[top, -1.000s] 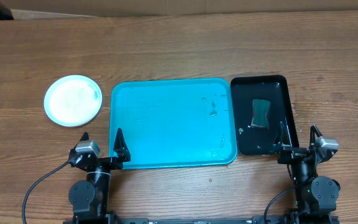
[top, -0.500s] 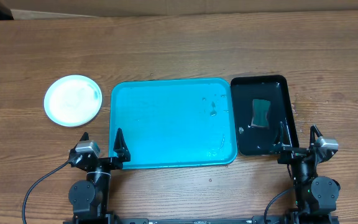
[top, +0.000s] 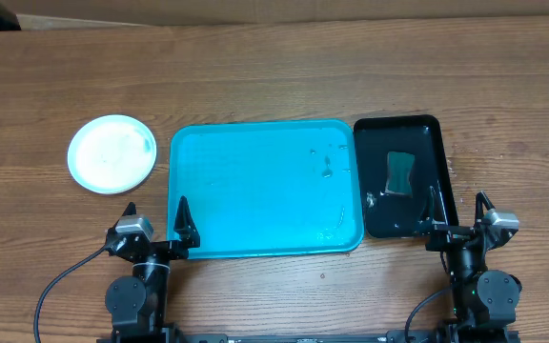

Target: Clean dirty plates on tray and stack at the side

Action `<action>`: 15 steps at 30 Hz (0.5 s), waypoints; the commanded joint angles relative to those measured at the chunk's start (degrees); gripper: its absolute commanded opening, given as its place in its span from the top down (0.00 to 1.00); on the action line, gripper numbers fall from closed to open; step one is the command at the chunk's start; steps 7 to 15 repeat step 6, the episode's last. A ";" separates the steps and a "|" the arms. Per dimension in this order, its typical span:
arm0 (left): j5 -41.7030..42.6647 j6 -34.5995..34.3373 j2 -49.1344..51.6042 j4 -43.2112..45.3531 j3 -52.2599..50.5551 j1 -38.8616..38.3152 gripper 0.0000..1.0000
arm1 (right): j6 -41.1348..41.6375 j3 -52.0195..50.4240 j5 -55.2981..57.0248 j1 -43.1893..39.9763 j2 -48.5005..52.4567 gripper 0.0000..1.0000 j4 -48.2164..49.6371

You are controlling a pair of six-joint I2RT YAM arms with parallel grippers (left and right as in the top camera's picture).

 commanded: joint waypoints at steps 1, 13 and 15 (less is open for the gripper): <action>-0.39 1.29 -0.59 -0.15 -0.22 -0.37 0.00 | -0.39 -0.57 -0.28 -0.15 -0.68 0.00 0.46; -0.39 1.29 -0.59 -0.15 -0.22 -0.37 0.00 | -0.42 -0.57 -0.28 -0.15 -0.68 0.00 0.46; -0.39 1.29 -0.59 -0.15 -0.22 -0.37 0.00 | -0.42 -0.57 -0.28 -0.15 -0.68 0.00 0.46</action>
